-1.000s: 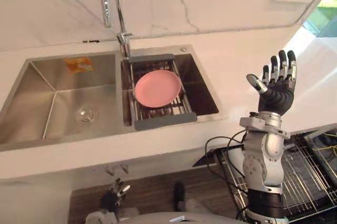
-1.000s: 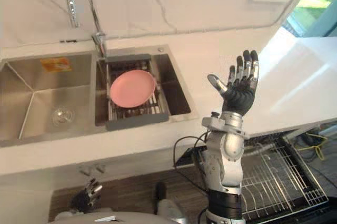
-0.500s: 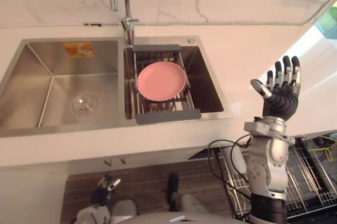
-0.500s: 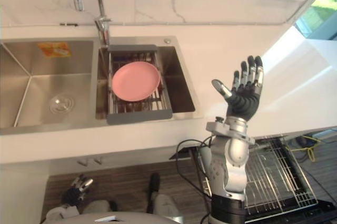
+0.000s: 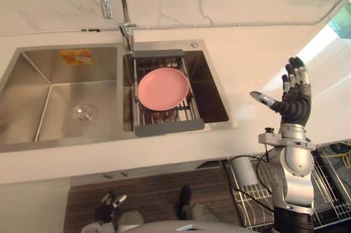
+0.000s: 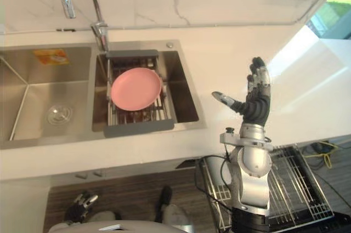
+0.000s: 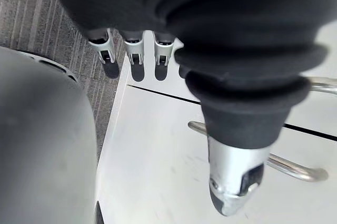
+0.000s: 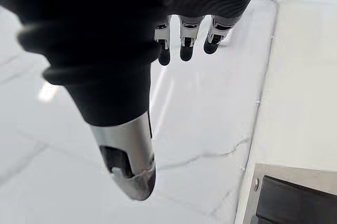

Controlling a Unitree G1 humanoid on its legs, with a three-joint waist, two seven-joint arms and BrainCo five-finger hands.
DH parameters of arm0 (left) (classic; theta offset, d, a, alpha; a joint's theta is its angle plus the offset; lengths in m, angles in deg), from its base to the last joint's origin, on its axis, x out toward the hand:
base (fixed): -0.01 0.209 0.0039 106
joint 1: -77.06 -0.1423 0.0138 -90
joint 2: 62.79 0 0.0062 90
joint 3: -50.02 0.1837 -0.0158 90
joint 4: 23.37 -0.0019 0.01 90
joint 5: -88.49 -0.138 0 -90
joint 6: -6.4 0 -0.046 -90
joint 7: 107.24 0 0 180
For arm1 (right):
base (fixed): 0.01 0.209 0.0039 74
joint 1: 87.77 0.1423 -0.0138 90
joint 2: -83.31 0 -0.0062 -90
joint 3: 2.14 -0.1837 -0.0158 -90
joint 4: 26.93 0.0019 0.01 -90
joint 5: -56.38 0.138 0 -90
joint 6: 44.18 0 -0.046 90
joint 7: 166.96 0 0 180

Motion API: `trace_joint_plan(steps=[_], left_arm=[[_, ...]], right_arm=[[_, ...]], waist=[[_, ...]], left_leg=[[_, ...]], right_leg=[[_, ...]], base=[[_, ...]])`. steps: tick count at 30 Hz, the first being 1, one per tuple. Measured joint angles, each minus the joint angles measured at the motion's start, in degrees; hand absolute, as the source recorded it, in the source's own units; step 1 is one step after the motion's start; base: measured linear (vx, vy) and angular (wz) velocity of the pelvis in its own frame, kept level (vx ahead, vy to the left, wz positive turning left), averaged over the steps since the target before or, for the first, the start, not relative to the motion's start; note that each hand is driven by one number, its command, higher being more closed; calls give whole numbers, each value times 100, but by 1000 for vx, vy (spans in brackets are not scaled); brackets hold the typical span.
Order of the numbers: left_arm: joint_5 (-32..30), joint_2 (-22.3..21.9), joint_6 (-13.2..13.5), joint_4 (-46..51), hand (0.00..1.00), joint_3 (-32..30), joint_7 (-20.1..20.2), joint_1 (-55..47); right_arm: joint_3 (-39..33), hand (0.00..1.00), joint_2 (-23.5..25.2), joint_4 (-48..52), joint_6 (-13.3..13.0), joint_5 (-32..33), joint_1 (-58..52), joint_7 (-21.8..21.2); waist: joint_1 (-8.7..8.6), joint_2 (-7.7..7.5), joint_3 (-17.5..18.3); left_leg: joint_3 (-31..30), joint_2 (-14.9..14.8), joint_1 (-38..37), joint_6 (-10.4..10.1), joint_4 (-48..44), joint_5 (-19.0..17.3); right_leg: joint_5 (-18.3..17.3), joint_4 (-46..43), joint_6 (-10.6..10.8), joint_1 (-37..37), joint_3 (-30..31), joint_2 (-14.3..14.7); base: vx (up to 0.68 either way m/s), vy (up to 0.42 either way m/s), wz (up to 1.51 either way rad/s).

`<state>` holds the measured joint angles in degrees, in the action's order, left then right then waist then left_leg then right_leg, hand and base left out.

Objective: Walk over to the sink, pick up the cup, carry it to the dishwasher, place the cup inside the dishwasher, then close the dishwasher door

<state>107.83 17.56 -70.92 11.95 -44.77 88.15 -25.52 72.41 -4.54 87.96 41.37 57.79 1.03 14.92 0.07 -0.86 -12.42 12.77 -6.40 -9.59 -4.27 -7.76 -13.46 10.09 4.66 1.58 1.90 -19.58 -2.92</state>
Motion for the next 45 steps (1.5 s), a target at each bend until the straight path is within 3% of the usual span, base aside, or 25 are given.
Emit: trace_joint_plan(steps=[8,15,22,28,45], left_arm=[[-226,176,19,-110,0,25,57,-13],[-303,221,-35,-163,0,14,167,-6],[-397,255,-135,-228,0,27,246,-5],[-482,273,-166,-227,0,22,259,-2],[-496,342,-379,-204,0,113,349,-8]], right_arm=[[752,0,-708,107,-124,-1536,306,-1094],[1494,0,-1174,44,-193,-2443,935,-1647],[2194,0,-1171,-552,-370,-3612,1452,-1598],[2659,0,-1429,-776,-493,-4070,1612,-1611],[3120,0,-1615,-2270,-133,-5112,1858,-1510]], waist=[[24,-175,107],[71,-174,146],[186,-204,363],[227,-227,450],[321,-225,589]], left_leg=[[-42,94,29,77,88,75],[-214,96,128,55,97,140],[-370,141,206,70,97,192],[-503,162,297,87,101,242],[-667,216,287,45,492,554]], right_leg=[[-10,39,19,-12,-25,-96],[-9,29,18,-18,-189,-119],[-2,41,22,-9,-321,-179],[0,42,24,-24,-415,-211],[-7,42,33,-77,-624,-280]], base=[[-49,26,4],[1,21,13],[1,38,12],[-27,20,11],[-7,16,6]])
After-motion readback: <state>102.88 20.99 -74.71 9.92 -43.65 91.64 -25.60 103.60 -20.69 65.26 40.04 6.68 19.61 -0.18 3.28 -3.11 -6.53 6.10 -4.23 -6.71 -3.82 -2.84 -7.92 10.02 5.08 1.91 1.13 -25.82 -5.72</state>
